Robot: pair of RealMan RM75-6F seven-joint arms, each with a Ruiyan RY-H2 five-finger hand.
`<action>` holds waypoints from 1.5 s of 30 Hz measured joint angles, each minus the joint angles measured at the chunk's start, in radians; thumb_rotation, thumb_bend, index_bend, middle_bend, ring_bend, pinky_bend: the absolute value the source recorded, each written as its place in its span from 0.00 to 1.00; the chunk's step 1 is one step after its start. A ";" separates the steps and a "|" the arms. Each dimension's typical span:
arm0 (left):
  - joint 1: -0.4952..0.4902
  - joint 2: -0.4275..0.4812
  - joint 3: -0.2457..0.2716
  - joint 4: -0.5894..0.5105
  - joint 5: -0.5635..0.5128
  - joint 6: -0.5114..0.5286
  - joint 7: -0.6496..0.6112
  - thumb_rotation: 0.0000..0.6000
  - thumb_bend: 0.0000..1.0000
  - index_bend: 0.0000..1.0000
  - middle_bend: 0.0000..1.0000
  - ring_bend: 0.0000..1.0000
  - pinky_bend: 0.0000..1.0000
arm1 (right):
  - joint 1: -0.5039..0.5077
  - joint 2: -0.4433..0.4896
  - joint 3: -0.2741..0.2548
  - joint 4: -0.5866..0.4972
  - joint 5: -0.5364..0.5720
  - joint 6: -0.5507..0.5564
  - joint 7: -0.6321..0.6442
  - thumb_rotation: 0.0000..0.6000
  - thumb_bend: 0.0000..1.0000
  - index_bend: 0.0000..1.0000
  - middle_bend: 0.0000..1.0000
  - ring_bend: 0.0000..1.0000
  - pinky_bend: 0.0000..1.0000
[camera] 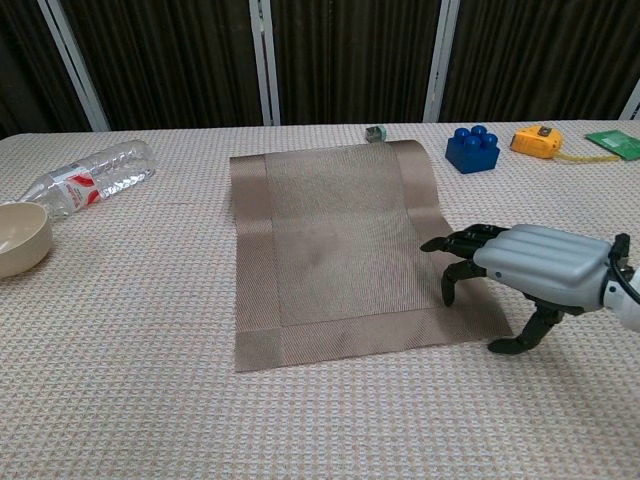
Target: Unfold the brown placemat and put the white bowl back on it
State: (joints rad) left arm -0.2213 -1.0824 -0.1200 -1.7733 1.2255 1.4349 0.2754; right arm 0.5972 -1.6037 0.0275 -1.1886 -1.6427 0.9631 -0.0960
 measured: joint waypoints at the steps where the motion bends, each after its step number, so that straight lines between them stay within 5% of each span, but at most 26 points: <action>1: 0.000 0.000 0.000 0.000 0.000 -0.001 -0.001 1.00 0.04 0.00 0.00 0.00 0.00 | 0.001 -0.002 0.001 0.003 0.002 0.001 -0.001 1.00 0.14 0.36 0.00 0.00 0.00; 18: 0.006 0.012 -0.005 -0.006 0.002 -0.014 -0.017 1.00 0.04 0.00 0.00 0.00 0.00 | 0.011 -0.040 -0.012 0.051 0.007 0.043 0.017 1.00 0.37 0.40 0.00 0.00 0.00; 30: 0.011 0.019 -0.005 -0.010 0.012 -0.017 -0.028 1.00 0.04 0.00 0.00 0.00 0.00 | 0.009 -0.054 -0.024 0.075 0.005 0.073 0.029 1.00 0.38 0.62 0.04 0.00 0.00; 45: 0.015 0.020 0.000 -0.018 0.024 -0.022 -0.029 1.00 0.04 0.00 0.00 0.00 0.00 | -0.037 0.036 -0.119 0.016 -0.105 0.224 0.080 1.00 0.39 0.66 0.05 0.00 0.00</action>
State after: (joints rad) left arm -0.2064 -1.0626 -0.1204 -1.7917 1.2491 1.4130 0.2469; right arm 0.5604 -1.5674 -0.0919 -1.1726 -1.7482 1.1868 -0.0155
